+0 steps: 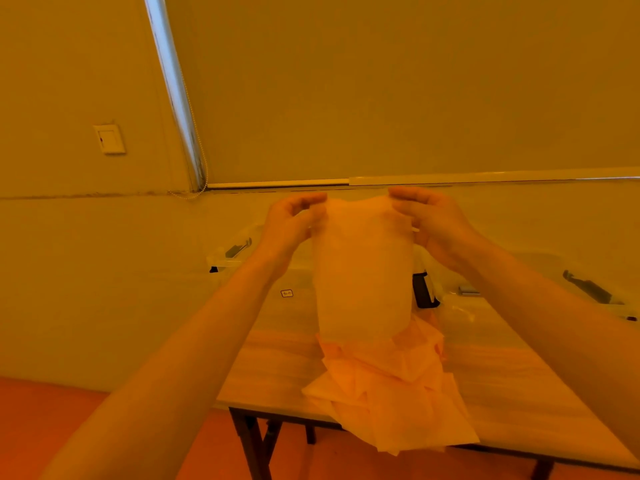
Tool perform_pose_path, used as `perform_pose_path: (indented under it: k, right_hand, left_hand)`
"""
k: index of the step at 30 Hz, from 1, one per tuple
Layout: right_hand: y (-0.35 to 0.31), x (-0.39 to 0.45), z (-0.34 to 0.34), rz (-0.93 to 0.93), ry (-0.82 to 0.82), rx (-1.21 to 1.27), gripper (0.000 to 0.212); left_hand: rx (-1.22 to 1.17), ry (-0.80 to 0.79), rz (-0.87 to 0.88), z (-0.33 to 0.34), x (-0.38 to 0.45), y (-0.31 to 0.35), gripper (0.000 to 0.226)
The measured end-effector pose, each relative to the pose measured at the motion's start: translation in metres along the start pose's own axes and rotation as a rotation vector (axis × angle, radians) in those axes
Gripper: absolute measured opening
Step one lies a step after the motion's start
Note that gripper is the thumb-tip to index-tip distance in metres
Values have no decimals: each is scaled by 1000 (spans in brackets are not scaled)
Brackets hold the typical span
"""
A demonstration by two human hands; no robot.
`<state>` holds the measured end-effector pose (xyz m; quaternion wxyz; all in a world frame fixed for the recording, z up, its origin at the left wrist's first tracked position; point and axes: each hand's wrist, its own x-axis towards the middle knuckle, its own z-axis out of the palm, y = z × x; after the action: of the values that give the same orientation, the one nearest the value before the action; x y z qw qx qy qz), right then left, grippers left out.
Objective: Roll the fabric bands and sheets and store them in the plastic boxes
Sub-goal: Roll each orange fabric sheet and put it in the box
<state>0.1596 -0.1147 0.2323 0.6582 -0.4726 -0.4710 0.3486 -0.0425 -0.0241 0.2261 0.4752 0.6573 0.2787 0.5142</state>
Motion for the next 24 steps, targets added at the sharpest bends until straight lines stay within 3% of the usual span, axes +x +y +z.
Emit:
perform_pose_path:
  k: [10,17,24]
  right_hand:
    - [43,4,-2,120,9,-171,27]
    - [67,33,-4,180,63,-129,33]
    - [79,69,-4,189,-19,-138,43]
  left_hand:
    - [178,-26,-102,-8,7,-39,26]
    - [271,-11,-109,-16,27,-60,29]
    - [315,-4,-118,-21,57,-76,30]
